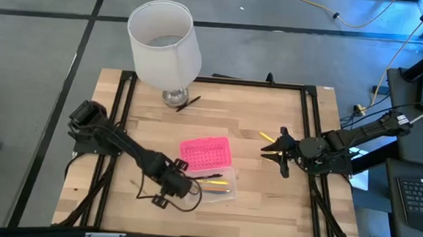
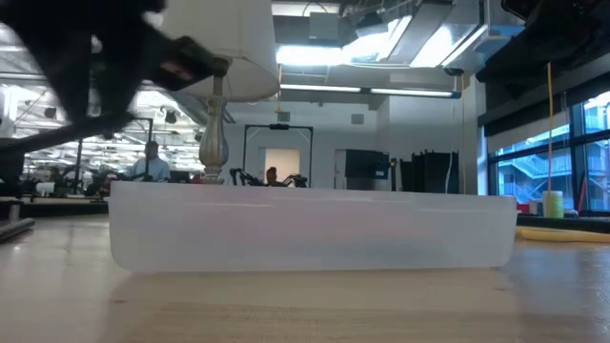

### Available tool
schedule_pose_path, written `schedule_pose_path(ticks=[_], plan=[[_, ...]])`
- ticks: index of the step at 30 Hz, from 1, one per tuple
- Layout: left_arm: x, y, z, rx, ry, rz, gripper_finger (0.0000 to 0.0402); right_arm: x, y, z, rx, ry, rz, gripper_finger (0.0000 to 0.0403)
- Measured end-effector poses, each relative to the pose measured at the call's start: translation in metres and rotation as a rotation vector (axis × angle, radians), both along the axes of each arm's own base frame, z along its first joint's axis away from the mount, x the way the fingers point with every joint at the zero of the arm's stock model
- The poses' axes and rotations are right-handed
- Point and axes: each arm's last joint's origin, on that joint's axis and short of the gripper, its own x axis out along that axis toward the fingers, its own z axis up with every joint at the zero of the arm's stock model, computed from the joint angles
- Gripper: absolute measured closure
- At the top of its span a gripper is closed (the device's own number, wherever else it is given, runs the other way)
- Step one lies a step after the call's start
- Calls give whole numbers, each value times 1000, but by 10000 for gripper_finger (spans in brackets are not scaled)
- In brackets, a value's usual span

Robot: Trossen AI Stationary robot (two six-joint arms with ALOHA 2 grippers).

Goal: Pick & place school supplies into a supply box
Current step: Put the black pen into the transparent supply box

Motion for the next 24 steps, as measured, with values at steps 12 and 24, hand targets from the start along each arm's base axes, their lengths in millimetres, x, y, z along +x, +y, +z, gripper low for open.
schedule_pose_path(ticks=[12,24], plan=[[63,41,35,-217,-376,306,359,0,0,0,-14,3,24,295],[107,48,5,-228,-234,324,359,-4,0,-8,-21,98,71,295]])
